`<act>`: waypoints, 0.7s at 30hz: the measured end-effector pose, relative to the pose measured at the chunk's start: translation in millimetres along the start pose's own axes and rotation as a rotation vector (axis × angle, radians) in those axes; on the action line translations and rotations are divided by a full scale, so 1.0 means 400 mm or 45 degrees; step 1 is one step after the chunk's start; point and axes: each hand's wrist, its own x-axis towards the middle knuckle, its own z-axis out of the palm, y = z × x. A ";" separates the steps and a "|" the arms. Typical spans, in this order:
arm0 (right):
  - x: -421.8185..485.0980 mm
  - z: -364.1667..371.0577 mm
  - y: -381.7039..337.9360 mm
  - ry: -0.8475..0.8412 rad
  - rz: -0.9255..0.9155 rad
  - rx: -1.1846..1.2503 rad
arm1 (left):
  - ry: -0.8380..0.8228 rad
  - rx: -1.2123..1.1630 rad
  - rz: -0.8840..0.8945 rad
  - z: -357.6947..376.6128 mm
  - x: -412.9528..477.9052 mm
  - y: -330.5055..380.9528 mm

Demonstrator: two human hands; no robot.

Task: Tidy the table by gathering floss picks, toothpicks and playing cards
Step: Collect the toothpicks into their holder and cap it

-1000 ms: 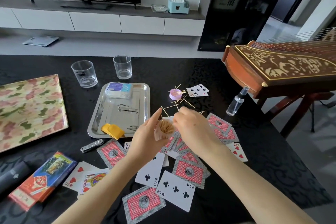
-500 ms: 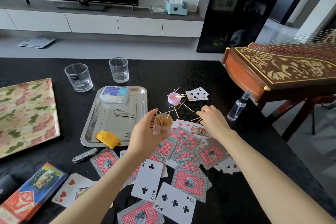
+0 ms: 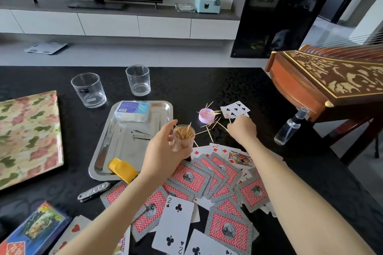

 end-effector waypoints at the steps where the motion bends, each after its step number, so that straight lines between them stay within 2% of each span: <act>1: 0.006 0.003 -0.012 -0.003 0.030 0.024 | 0.005 -0.007 0.005 -0.001 0.002 -0.002; 9: 0.014 0.029 -0.089 -0.117 0.064 -0.015 | 0.024 -0.050 0.010 -0.004 0.015 -0.011; 15: 0.002 0.041 -0.113 -0.077 0.120 -0.134 | 0.008 -0.038 0.012 0.000 0.011 -0.004; 21: -0.009 0.008 -0.093 -0.196 0.024 -0.236 | -0.004 -0.030 0.014 0.005 0.001 -0.002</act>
